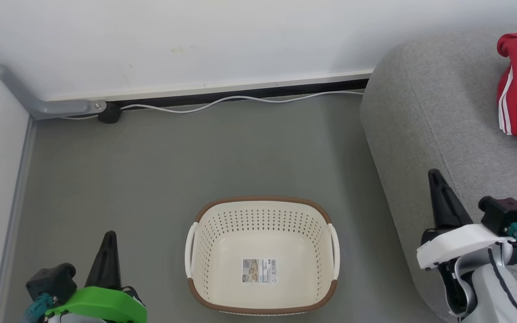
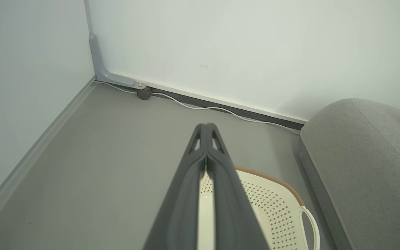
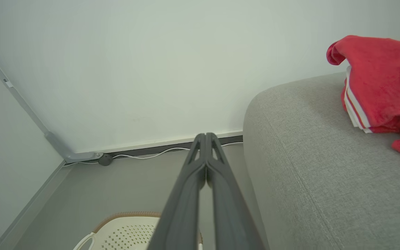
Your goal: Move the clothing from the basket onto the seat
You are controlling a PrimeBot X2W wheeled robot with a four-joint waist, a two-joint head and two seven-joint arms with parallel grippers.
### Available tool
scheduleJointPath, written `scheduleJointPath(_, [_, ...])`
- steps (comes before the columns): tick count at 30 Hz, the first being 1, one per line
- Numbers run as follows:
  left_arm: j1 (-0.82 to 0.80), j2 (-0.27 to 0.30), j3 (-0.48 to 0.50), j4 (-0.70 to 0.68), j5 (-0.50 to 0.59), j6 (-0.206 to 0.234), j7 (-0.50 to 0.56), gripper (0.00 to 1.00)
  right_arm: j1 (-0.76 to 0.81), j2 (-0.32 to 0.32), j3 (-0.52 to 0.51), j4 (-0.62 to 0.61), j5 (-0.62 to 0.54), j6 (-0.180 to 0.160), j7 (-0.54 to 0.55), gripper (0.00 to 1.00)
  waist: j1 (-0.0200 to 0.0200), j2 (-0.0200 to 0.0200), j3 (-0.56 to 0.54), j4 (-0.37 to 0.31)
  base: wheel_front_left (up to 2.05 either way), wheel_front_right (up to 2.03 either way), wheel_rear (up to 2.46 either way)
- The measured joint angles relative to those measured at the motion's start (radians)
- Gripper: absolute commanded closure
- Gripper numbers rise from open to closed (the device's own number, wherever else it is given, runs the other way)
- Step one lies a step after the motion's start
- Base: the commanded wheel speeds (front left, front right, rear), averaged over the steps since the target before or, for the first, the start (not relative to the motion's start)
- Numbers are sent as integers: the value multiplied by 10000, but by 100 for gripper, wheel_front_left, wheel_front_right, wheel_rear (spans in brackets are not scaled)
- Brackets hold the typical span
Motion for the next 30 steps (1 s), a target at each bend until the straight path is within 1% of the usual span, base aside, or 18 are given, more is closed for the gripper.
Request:
scheduleJointPath(7, [-1, -42, 140, 25, -897, -144, 188, 100, -276, 2, -474, 316, 899, 0, 468, 100, 0, 0, -61, 10, 0, 0, 0])
scheduleJointPath(12, [-1, -82, 261, 61, -1379, -217, 299, 100, -300, 6, -535, 387, 1801, 0, 746, 100, 0, 0, -105, 5, 0, 0, 0])
scheduleJointPath(30, [-31, -157, 690, 318, -3306, -514, 834, 100, -342, 33, -963, 514, 4272, 4, 1605, 100, 0, 0, -264, -9, 0, 0, 0])
